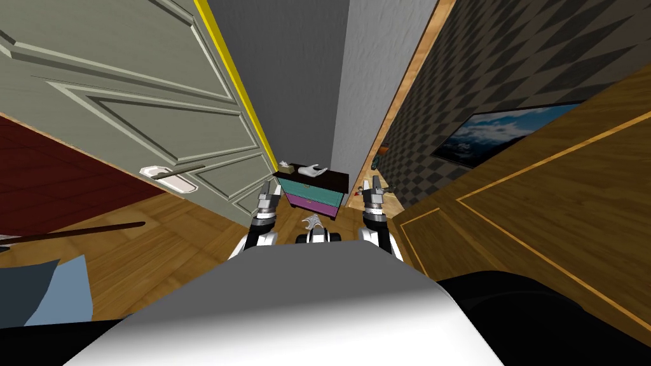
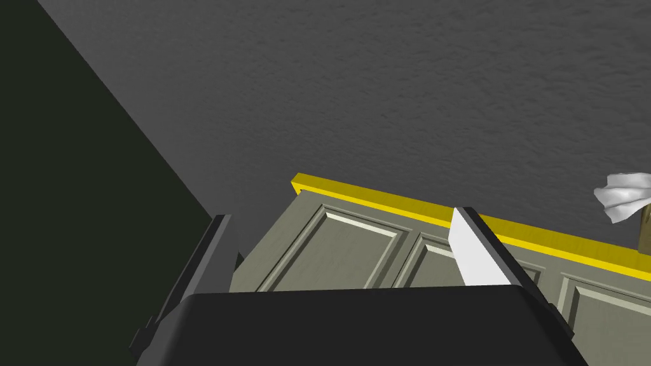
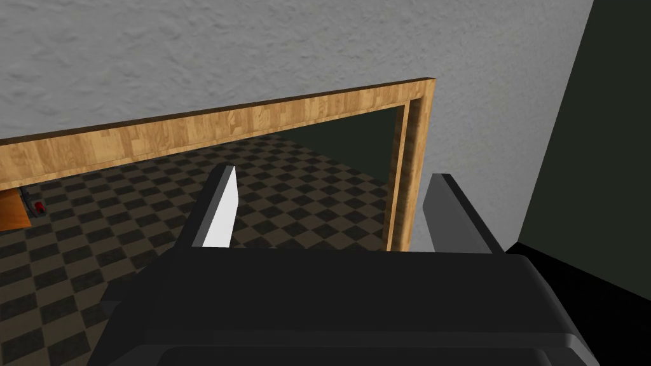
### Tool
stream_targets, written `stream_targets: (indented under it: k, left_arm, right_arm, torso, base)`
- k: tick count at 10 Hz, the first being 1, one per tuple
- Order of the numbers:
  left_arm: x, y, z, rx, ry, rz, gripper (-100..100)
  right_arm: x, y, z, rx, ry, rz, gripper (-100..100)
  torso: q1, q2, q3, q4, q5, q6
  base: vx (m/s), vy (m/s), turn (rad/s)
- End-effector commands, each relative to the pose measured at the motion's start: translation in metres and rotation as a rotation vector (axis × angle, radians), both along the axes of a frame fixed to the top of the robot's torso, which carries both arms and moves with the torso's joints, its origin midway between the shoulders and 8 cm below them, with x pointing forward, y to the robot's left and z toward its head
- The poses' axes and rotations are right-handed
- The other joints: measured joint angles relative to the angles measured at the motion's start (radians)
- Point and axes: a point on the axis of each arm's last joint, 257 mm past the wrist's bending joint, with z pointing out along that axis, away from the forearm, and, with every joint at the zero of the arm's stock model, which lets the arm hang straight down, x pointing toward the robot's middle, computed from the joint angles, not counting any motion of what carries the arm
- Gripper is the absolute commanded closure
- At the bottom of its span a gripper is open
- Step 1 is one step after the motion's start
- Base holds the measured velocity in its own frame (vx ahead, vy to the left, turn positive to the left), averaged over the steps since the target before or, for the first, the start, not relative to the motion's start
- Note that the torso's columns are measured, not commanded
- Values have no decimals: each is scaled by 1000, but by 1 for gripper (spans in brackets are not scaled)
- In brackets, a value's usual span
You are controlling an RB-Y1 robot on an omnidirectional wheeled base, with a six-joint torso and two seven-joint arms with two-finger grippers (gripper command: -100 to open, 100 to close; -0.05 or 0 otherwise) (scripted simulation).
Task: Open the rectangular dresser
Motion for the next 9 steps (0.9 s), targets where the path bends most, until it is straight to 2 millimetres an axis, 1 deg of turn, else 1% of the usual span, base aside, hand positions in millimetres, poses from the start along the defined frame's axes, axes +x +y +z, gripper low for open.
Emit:
stream_targets:
  k: [1,3,7,9]
  left_arm:
    - [3,1,-19,9,21,-5,-100]
    - [6,0,-40,20,41,-11,-100]
    - [9,-1,-73,33,73,-20,-100]
    - [11,-1,-92,37,102,-19,-100]
  right_arm:
    - [0,0,0,0,0,0,0]
    - [0,0,0,0,0,0,0]
    - [0,0,0,0,0,0,0]
    - [0,0,0,0,0,0,0]
  torso:
    - [0,-1,-1,0,0,0]
    - [-1,1,0,0,0,0]
    - [-1,2,1,1,0,0]
    - [0,2,1,0,0,0]
  base:
    - [73,10,-22]
    - [80,6,-49]
    - [80,11,-55]
    - [27,14,-29]
